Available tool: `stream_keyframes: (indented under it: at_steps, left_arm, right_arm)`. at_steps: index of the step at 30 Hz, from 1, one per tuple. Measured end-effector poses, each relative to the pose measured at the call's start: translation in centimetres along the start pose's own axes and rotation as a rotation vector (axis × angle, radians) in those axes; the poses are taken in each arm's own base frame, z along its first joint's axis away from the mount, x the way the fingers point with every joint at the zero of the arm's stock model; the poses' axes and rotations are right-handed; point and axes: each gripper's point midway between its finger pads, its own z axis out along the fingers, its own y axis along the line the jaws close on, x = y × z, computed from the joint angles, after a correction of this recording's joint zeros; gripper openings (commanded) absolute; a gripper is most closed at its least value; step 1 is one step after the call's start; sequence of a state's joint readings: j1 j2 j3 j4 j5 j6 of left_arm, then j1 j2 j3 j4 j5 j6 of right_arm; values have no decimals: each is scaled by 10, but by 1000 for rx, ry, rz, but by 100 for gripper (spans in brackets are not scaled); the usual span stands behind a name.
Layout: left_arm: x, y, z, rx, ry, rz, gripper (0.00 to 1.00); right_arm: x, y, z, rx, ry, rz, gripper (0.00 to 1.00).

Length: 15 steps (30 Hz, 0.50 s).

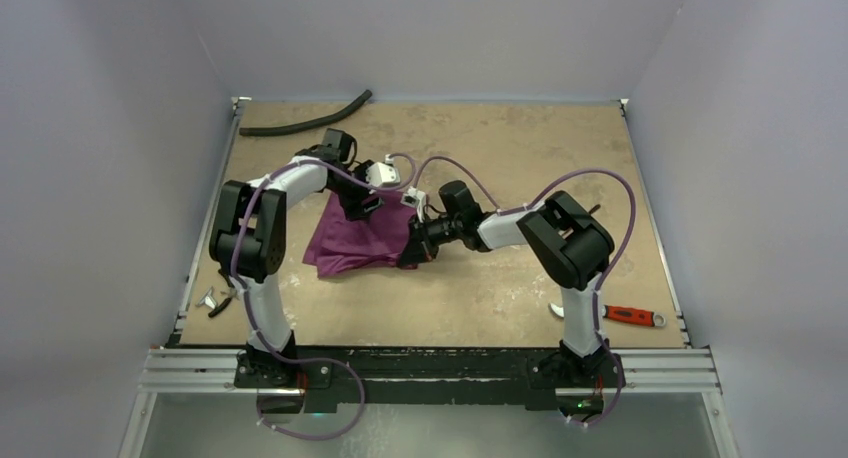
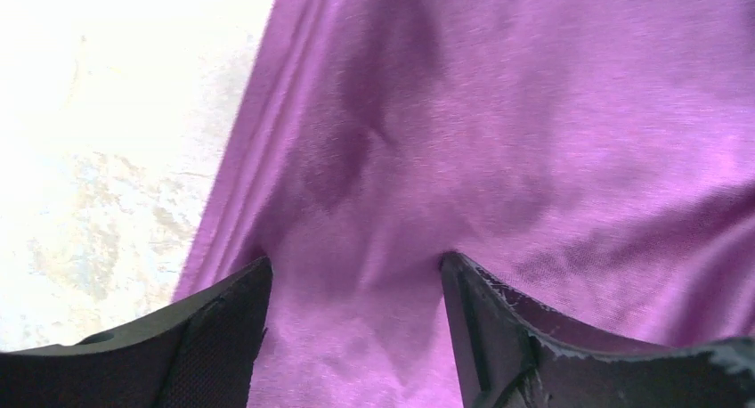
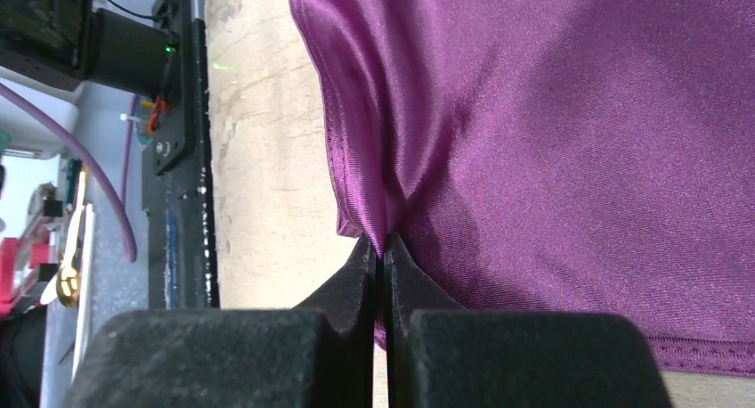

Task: Fold the napkin into a case and place the utensils inside
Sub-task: Fold the lower triangle-folded napkin at the center of the board.

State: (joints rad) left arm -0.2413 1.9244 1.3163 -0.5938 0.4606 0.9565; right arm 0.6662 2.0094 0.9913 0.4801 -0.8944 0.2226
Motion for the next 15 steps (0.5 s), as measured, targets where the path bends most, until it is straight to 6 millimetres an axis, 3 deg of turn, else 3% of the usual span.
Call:
stream_keyframes:
  at_steps: [6,15]
  left_arm:
    - [7,16,8,-44,25,-1,57]
    - [8,15,10,-26,37,5,52]
  right_arm:
    - [-10,2,-5,-28,-46,38,0]
    - [-20,-3,-20,-39,-154,164,0]
